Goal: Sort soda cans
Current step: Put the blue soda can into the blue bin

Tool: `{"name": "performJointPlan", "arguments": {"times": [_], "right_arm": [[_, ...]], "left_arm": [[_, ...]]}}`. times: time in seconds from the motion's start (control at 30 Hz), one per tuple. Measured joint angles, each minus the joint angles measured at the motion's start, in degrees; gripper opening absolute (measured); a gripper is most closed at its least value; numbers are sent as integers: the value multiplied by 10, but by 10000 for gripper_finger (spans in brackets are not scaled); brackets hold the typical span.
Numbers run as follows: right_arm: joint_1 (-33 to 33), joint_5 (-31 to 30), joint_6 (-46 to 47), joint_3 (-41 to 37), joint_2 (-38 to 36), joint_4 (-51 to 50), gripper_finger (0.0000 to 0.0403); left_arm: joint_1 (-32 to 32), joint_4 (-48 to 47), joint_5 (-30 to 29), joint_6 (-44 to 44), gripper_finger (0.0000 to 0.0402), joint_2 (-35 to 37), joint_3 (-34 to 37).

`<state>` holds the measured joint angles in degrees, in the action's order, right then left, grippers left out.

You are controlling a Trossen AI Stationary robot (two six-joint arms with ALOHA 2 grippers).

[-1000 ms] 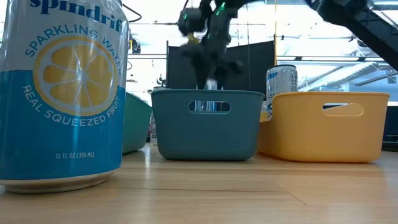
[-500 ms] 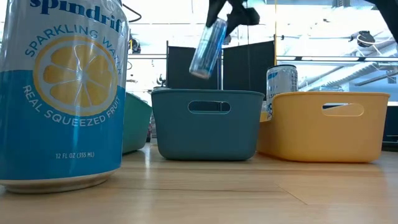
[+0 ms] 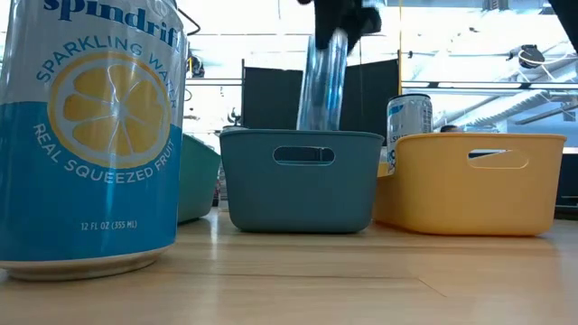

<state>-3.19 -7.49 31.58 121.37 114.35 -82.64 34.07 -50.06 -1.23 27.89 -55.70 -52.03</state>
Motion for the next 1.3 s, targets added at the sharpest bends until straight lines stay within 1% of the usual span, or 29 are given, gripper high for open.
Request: {"name": "performJointPlan", "arguments": {"times": [0.07, 0.17, 0.27, 0.4, 0.53, 0.67, 0.9, 1.3], "right_arm": [[6, 7, -15, -37, 0, 31, 216], [20, 40, -34, -98, -7, 88, 216], [32, 60, -41, -148, -8, 132, 221], [44, 64, -42, -192, -8, 150, 225], [51, 80, -48, -223, -10, 188, 229], [51, 83, -34, -224, -11, 200, 243], [50, 94, -29, -195, -8, 201, 271], [59, 89, -16, -193, -8, 196, 279]], "left_arm": [[-1, -2, 4, 10, 382, 0, 0], [-5, -3, 5, 17, 382, 0, 0], [-12, -4, 6, 17, 382, 0, 0], [-24, -4, 6, 18, 382, 0, 0], [-29, -4, 6, 18, 382, 0, 0], [-32, -4, 6, 18, 382, 0, 0], [-34, -4, 6, 17, 382, 0, 0], [-33, -2, 6, 17, 382, 0, 0]]}}
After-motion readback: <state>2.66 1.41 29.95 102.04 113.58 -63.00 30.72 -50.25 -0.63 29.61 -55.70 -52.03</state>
